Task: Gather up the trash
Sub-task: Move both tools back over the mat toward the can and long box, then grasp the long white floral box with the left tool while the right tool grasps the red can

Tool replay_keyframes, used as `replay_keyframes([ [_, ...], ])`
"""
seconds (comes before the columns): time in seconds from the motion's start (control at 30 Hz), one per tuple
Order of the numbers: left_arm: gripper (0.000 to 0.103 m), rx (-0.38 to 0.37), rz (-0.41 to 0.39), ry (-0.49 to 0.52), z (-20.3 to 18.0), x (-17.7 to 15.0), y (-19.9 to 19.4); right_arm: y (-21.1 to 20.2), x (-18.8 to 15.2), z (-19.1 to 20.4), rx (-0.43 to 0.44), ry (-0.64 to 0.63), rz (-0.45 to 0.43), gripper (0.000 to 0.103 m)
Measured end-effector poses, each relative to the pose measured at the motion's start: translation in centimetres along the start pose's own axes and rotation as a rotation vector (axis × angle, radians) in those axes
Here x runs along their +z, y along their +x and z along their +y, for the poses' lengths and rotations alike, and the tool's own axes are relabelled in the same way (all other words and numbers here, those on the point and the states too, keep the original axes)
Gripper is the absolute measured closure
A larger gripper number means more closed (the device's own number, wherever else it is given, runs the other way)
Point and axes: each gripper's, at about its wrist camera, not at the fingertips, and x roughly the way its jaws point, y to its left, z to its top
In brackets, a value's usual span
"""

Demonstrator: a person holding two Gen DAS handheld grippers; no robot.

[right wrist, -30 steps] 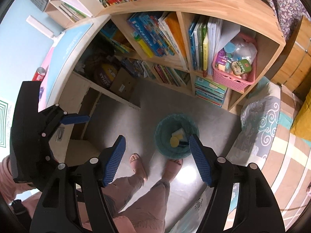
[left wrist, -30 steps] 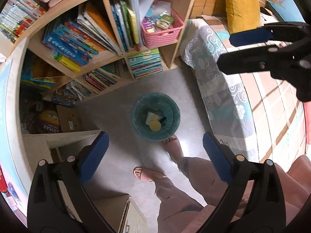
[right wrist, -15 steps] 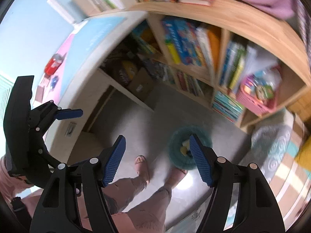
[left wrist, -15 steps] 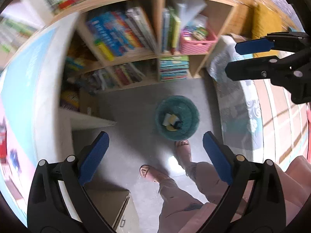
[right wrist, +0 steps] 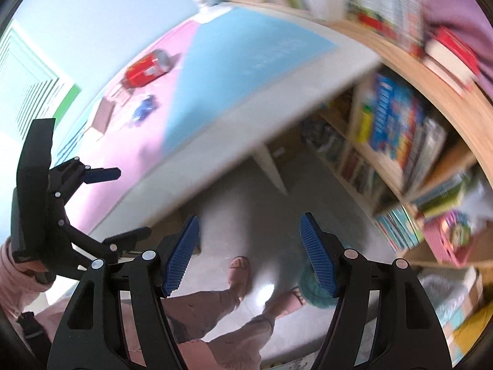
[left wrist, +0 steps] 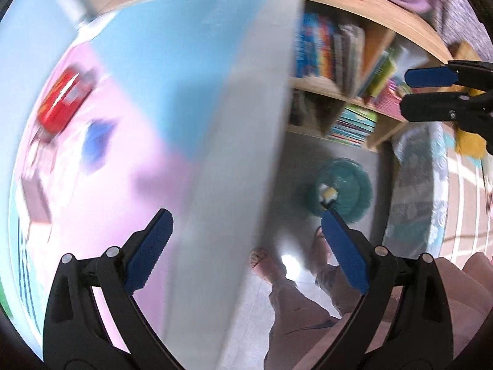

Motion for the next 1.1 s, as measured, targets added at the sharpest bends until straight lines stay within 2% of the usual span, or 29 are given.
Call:
replay_keyframes([
  [0.27,0.008,0.076,-0.008,-0.189,10.4,-3.2,-1.1,4.7,6.2,9.4,0.056,-0.173,0.038,0.034],
  [0.57,0.008,0.149,-0.02,-0.362,19.4,-5.4,-2.5,8.2,12.9,17.6,0.1,-0.366,0.058,0.035],
  [0.9,0.008,0.243,-0.019,-0.582,26.6,-4.4,-2.4,12.6,21.9,22.6,0.166,-0.646,0.114,0.035],
  [1.1,0.008,0.264,0.006,-0.725,29.8,-3.3,-1.1,15.9,27.3,24.8,0.198,-0.804,0.148,0.035],
])
